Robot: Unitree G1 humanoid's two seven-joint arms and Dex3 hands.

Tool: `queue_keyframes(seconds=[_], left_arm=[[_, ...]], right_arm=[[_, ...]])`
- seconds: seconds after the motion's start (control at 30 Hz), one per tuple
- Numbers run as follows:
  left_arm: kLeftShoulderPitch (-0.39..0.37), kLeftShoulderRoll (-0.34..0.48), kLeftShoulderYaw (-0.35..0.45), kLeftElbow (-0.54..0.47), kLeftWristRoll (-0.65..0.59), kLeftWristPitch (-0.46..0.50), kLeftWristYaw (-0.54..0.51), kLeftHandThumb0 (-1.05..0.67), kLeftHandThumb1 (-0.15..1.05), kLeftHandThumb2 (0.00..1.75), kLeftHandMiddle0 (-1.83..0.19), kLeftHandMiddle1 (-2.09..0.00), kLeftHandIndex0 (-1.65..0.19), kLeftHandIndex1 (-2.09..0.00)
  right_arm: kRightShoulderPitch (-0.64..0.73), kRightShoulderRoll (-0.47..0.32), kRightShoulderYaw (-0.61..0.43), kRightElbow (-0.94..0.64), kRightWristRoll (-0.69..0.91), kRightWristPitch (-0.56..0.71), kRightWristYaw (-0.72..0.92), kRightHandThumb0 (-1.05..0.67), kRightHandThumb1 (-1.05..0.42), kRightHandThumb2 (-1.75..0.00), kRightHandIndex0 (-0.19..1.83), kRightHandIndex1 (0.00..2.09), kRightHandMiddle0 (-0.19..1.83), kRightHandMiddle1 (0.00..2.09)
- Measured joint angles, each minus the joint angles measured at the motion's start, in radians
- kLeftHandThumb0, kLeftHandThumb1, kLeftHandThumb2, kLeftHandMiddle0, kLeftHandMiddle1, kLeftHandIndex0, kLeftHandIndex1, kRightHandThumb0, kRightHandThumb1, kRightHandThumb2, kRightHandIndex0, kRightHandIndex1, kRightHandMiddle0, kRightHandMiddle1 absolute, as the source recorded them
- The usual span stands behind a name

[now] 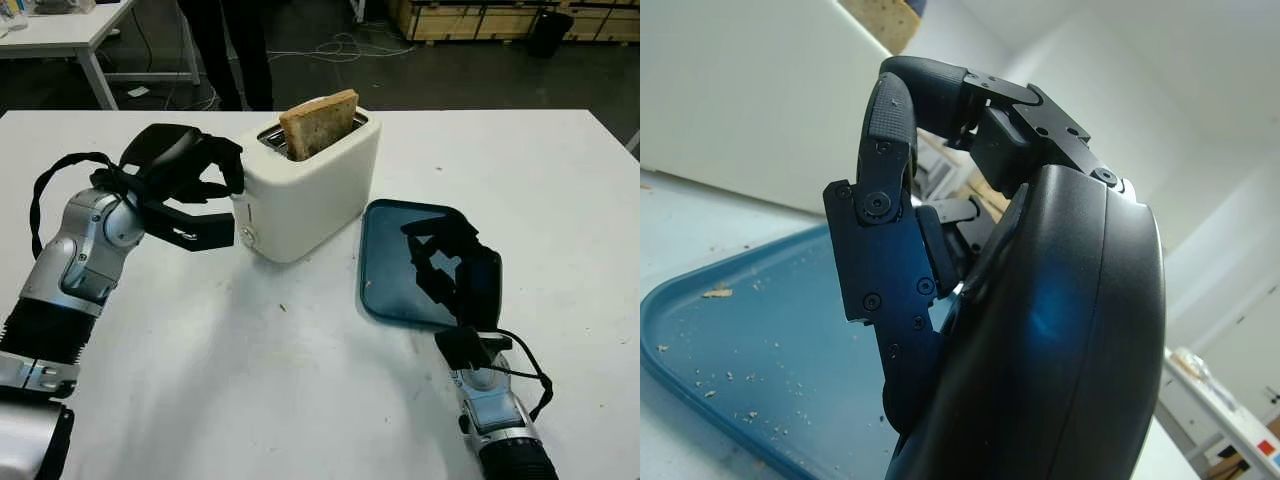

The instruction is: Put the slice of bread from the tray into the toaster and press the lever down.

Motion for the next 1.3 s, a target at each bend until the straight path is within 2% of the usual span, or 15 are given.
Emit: queue_keyframes(seconds=[0.2, 0.3, 0.37, 0.43, 0.47, 0.53, 0.57, 0.63, 0.73, 0.9, 0.97, 1.03, 1.07, 1.2, 1.3], left_arm=[[-0.001, 0.0, -0.001, 0.007, 0.0, 0.0, 0.0, -0.15, 0.87, 0.09, -0.79, -1.75, -0.8, -1.45], [-0.001, 0.0, -0.001, 0.008, 0.0, 0.0, -0.001, -0.16, 0.88, 0.09, -0.78, -1.72, -0.8, -1.36], [-0.001, 0.001, -0.001, 0.008, 0.0, 0.0, -0.003, -0.16, 0.89, 0.08, -0.89, -1.31, -0.83, -0.85], [-0.001, 0.006, -0.001, 0.008, 0.0, -0.001, -0.011, -0.15, 0.89, 0.08, -1.02, -0.89, -0.94, -0.43], [0.0, 0.01, -0.001, 0.008, -0.002, -0.002, -0.013, -0.15, 0.89, 0.1, -1.06, -0.81, -0.97, -0.33], [-0.001, 0.021, -0.001, 0.007, -0.004, -0.023, -0.016, -0.17, 0.83, 0.25, -1.02, -0.98, -1.04, -0.19], [0.0, 0.025, -0.001, 0.005, -0.006, -0.031, -0.021, -0.18, 0.73, 0.46, -0.96, -1.01, -1.14, -0.17], [0.004, 0.035, 0.0, -0.018, -0.01, -0.029, -0.045, -0.19, 0.66, 0.64, -0.79, -1.38, -1.11, -0.11], [0.03, 0.039, 0.003, -0.087, -0.012, 0.015, -0.085, -0.19, 0.67, 0.66, -0.71, -1.58, -0.99, -0.03], [0.088, 0.038, 0.014, -0.181, -0.012, 0.087, -0.108, -0.18, 0.69, 0.66, -0.68, -1.72, -0.89, 0.0], [0.107, 0.038, 0.017, -0.205, -0.013, 0.104, -0.117, -0.19, 0.69, 0.68, -0.68, -1.67, -0.89, 0.0], [0.121, 0.038, 0.019, -0.221, -0.017, 0.115, -0.123, -0.19, 0.68, 0.7, -0.69, -1.43, -0.89, 0.0], [0.123, 0.038, 0.019, -0.223, -0.017, 0.118, -0.124, -0.19, 0.68, 0.71, -0.7, -1.4, -0.89, 0.0], [0.123, 0.038, 0.02, -0.223, -0.022, 0.124, -0.125, -0.2, 0.68, 0.72, -0.65, -1.64, -0.88, 0.0], [0.123, 0.038, 0.02, -0.218, -0.023, 0.121, -0.125, -0.19, 0.68, 0.72, -0.65, -1.69, -0.89, -0.01]], right_arm=[[-0.001, 0.0, 0.0, 0.005, 0.0, -0.003, 0.0, -0.45, -0.92, -0.38, 0.73, 1.75, 0.66, 1.25], [-0.001, 0.0, -0.001, 0.005, 0.0, -0.004, 0.0, -0.45, -0.92, -0.37, 0.73, 1.75, 0.65, 1.26], [-0.001, 0.0, -0.001, 0.005, 0.0, -0.006, 0.0, -0.45, -0.92, -0.36, 0.73, 1.75, 0.65, 1.26], [-0.001, 0.0, -0.003, 0.005, -0.001, -0.007, -0.001, -0.45, -0.92, -0.36, 0.72, 1.75, 0.65, 1.26], [-0.001, 0.0, -0.003, 0.005, -0.001, -0.007, -0.001, -0.45, -0.92, -0.36, 0.72, 1.75, 0.64, 1.25], [-0.001, 0.0, -0.004, 0.005, -0.001, -0.007, -0.001, -0.44, -0.92, -0.36, 0.72, 1.75, 0.64, 1.25], [-0.002, 0.0, -0.005, 0.005, -0.001, -0.007, -0.001, -0.44, -0.92, -0.36, 0.72, 1.75, 0.64, 1.25], [-0.003, 0.0, -0.005, 0.005, -0.001, -0.008, -0.001, -0.45, -0.92, -0.36, 0.71, 1.75, 0.64, 1.24], [-0.007, 0.0, -0.008, 0.007, -0.001, -0.008, -0.002, -0.45, -0.92, -0.37, 0.71, 1.75, 0.64, 1.26], [-0.015, 0.0, -0.009, 0.011, -0.001, -0.01, -0.002, -0.44, -0.92, -0.36, 0.72, 1.75, 0.64, 1.26], [-0.018, 0.0, -0.01, 0.02, -0.002, -0.021, -0.003, -0.44, -0.92, -0.36, 0.72, 1.75, 0.64, 1.26], [-0.018, 0.0, -0.01, 0.023, -0.002, -0.023, -0.003, -0.45, -0.92, -0.36, 0.72, 1.75, 0.64, 1.26], [-0.019, 0.0, -0.01, 0.023, -0.001, -0.023, -0.003, -0.45, -0.92, -0.36, 0.72, 1.75, 0.64, 1.27], [-0.019, 0.0, -0.012, 0.023, -0.001, -0.023, -0.003, -0.44, -0.92, -0.36, 0.72, 1.75, 0.64, 1.28], [-0.019, 0.0, -0.012, 0.023, -0.001, -0.024, -0.003, -0.44, -0.92, -0.36, 0.72, 1.75, 0.64, 1.29]])
